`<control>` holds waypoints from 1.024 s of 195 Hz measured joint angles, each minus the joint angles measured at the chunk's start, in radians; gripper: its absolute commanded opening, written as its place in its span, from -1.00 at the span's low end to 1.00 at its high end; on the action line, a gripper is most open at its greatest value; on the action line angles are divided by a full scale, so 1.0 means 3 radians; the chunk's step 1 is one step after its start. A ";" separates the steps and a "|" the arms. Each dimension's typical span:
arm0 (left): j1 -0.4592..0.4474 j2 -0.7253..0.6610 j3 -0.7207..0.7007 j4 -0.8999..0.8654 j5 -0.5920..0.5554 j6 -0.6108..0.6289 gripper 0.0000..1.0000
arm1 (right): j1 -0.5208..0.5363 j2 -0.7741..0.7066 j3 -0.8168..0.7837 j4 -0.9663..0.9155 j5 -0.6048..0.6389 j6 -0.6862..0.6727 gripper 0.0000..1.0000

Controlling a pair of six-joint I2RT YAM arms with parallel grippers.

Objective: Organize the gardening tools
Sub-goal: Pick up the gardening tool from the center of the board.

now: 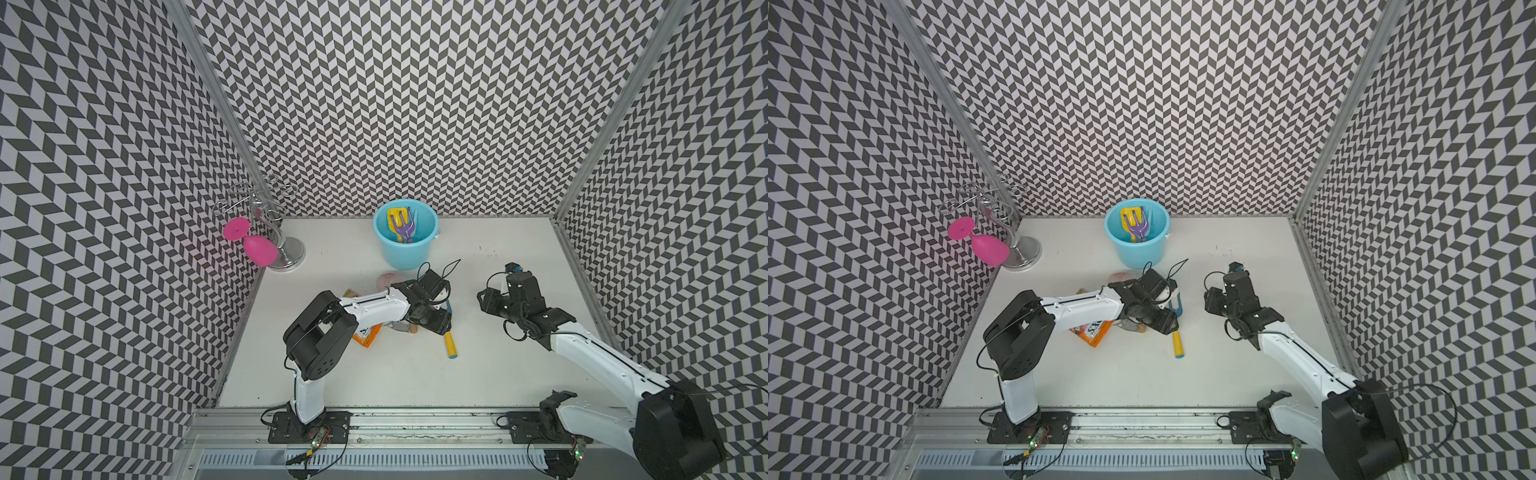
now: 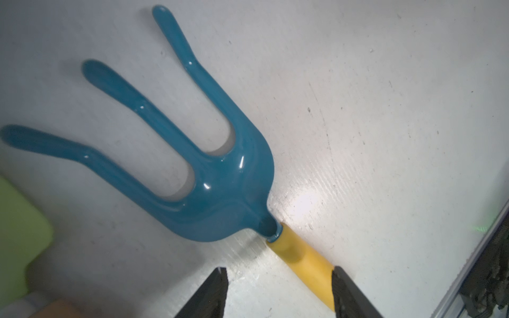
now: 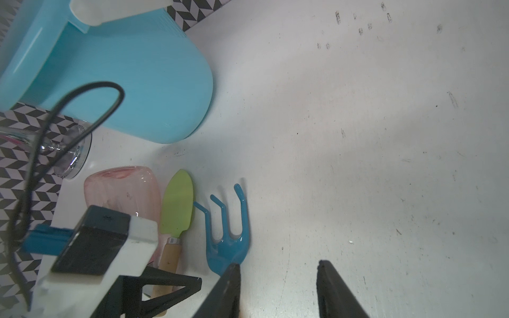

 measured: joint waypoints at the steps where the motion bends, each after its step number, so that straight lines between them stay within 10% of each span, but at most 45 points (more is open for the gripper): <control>1: 0.0000 0.0010 0.0006 -0.0001 0.0001 0.0001 0.26 | 0.0000 -0.0001 0.0000 0.0000 0.0000 0.0001 -0.05; 200: -0.0188 0.0637 0.0839 -0.0598 -0.0487 0.0177 -0.23 | -0.0104 0.0062 -0.0069 0.0108 -0.0060 -0.0001 -0.06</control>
